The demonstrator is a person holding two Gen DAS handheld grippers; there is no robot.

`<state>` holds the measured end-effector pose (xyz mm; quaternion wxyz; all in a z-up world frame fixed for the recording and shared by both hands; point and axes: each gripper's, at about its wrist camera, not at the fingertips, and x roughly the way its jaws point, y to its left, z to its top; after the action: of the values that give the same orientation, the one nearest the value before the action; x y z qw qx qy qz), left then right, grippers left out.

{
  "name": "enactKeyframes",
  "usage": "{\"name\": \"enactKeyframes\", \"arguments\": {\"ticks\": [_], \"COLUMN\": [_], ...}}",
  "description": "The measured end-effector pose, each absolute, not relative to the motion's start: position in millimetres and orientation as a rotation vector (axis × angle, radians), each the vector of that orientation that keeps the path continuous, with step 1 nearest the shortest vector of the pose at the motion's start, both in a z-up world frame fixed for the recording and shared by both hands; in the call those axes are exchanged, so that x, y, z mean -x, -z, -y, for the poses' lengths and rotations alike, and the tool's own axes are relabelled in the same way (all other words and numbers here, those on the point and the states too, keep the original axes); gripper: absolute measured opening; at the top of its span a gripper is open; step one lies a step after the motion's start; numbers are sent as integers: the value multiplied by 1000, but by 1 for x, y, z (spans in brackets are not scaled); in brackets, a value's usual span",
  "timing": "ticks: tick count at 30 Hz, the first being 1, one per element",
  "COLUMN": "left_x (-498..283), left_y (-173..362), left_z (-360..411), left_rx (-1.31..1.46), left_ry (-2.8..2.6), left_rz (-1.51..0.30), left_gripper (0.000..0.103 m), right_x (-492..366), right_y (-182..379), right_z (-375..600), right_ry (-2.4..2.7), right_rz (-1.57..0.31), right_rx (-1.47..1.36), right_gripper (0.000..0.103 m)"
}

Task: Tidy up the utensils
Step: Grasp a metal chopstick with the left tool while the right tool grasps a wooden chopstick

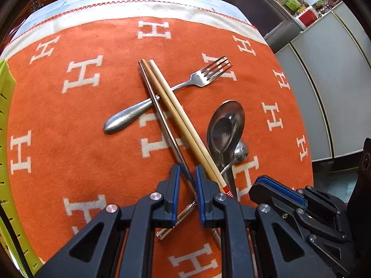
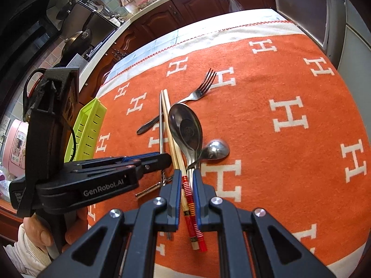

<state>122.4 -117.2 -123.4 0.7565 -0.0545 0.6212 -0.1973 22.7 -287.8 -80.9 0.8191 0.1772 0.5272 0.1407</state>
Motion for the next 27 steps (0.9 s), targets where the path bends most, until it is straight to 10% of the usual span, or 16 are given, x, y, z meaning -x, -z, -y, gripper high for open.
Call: {"name": "enactKeyframes", "arguments": {"ticks": [27], "left_x": [-109], "left_y": [113], "left_z": [75], "left_rx": [191], "left_ry": [395], "left_rz": [-1263], "left_gripper": [3], "right_x": [-36], "right_y": [85], "right_z": [243], "right_ry": [-359], "right_rz": [-1157], "right_rx": [-266], "right_gripper": [10]}}
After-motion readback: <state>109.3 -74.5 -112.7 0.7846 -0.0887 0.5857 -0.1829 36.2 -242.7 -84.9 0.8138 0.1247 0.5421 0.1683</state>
